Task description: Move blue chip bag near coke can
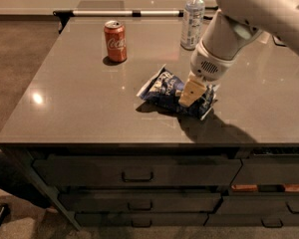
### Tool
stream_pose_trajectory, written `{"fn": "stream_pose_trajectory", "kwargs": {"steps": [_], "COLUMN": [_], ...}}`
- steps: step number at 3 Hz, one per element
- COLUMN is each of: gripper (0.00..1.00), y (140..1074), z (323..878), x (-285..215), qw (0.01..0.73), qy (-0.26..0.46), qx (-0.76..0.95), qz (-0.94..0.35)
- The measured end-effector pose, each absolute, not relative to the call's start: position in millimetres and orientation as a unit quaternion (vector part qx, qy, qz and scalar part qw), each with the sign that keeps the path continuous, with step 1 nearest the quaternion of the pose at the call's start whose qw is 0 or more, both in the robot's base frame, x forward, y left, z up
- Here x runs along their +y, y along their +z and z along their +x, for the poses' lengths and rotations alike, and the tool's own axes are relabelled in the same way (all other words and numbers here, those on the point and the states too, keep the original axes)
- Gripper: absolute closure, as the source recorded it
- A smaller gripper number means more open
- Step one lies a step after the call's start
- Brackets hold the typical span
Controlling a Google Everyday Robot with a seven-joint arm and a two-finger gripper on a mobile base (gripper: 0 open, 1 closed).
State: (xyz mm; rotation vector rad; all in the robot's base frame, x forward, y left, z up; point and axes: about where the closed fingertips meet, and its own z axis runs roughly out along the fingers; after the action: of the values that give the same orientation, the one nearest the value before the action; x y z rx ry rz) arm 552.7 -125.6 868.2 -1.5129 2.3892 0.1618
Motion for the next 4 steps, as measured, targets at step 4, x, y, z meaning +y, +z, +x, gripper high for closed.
{"fn": "stream_pose_trajectory", "kwargs": {"steps": [4], "gripper": [1.00], "y": [898], "z": [602], "x": [-71], "qw": [0.184], "qy": [0.093], "qx": [0.815], "qz": [-0.541]}}
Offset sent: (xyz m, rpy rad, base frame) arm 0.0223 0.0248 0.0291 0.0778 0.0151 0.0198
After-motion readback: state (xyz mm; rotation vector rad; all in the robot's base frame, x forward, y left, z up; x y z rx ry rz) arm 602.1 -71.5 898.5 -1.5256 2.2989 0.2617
